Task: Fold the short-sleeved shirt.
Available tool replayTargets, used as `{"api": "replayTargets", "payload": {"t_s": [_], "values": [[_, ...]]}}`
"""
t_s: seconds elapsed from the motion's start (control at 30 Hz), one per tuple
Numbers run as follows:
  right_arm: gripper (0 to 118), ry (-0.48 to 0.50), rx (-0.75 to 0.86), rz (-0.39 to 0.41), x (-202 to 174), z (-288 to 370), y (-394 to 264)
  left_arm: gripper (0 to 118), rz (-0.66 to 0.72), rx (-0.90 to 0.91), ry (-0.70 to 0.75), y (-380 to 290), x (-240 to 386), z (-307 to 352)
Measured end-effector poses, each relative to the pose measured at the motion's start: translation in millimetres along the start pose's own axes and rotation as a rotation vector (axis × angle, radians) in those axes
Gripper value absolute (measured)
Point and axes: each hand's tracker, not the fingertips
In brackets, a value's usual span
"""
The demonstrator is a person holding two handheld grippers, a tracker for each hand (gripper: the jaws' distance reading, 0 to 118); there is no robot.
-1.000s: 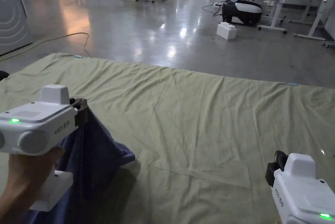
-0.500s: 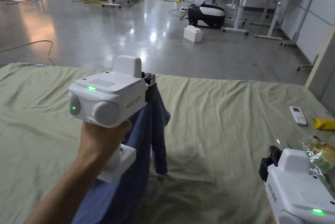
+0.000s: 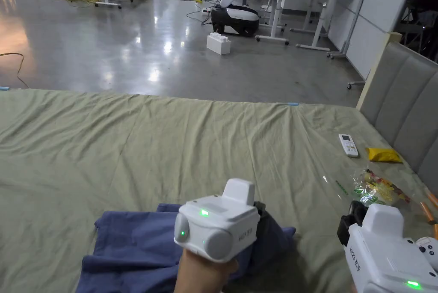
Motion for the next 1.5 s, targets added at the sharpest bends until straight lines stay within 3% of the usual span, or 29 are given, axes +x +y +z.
{"api": "replayTargets", "payload": {"t_s": [0.13,0.23,0.37,0.6,0.7,0.77,0.9,1.27,1.5], "values": [[0,0.007,-0.019,0.005,-2.7,-3.0,-3.2,74,0.002,-0.064,-0.016,-13.8,-4.3,0.4],[0,0.024,-0.022,0.007,-8.7,-3.3,-3.7,88,-0.046,-0.017,0.019,-4.9,-16.1,16.1],[0,0.057,-0.020,0.020,-21.0,-3.9,0.3,93,-0.018,0.121,0.066,18.1,-46.7,53.3],[0,0.110,0.024,0.048,-48.4,-2.8,13.7,88,-0.012,0.309,0.373,33.5,-102.2,117.1],[0,0.120,0.053,0.052,-59.3,-2.4,19.3,61,0.023,0.367,0.480,27.7,-120.5,138.1],[0,0.131,0.071,0.051,-65.2,-1.9,22.5,22,0.022,0.389,0.558,21.7,-129.6,146.2],[0,0.143,0.090,0.060,-73.7,-1.6,27.6,4,0.037,0.372,0.582,11.5,-145.0,155.7],[0,0.173,0.088,0.074,-83.6,-15.4,27.9,0,0.239,0.131,0.583,-25.6,-214.2,130.3],[0,0.169,0.051,0.091,-82.2,-30.9,16.8,0,0.304,-0.154,0.559,-45.3,-289.1,68.4]]}}
